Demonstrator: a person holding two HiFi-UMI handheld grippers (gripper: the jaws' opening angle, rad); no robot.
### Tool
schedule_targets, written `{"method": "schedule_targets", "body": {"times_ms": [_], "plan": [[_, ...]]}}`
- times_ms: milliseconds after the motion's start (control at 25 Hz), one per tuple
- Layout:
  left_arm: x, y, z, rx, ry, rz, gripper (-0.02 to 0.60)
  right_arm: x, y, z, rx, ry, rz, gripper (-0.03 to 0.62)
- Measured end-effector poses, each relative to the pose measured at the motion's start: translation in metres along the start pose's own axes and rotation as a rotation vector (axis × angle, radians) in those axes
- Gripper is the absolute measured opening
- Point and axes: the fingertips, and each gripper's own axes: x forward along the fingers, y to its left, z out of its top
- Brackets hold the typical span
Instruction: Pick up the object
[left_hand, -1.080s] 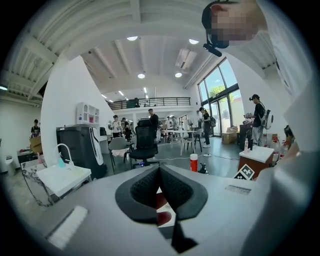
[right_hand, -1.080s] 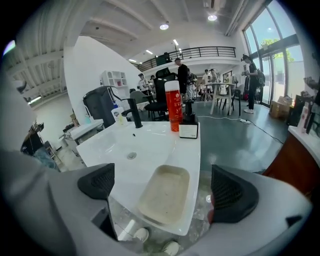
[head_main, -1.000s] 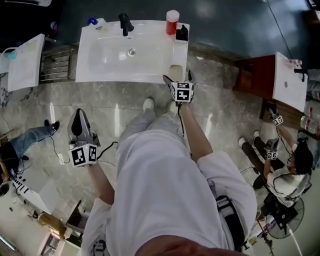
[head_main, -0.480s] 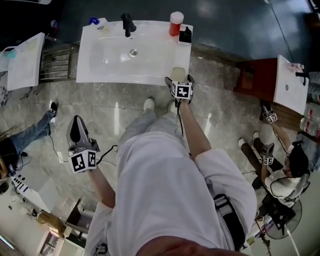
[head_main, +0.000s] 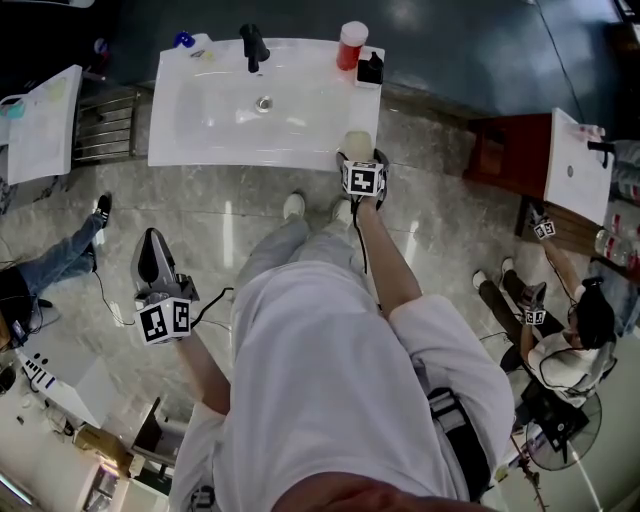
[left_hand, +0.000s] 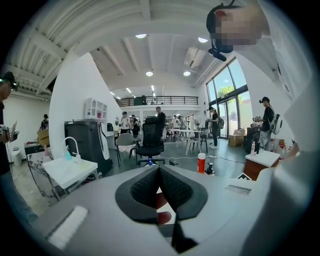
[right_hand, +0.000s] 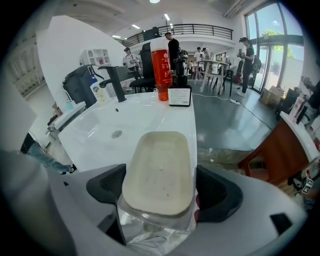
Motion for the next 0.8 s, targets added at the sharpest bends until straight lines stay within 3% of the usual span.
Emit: {"method": "schedule_targets", "body": {"times_ms": [200,480,800], "plan": [[0.003,0.006,-0.001,-0.008,-0.003,-0.001,-0.002,-0.004,-0.007,0.003,0.019,0.004,-0.042,0.387],[0.008,0.013,0.000,-0.013,-0.014,-0.010,-0.002,-0.009,-0.003,0.002,0.002,0.005,-0.058,0.383],[0.017,0.011,0.002,-0.015,-0.027,-0.042,-0.002,-0.021,0.005,0.013,0.047,-0.036,-0.011,0.383]]}}
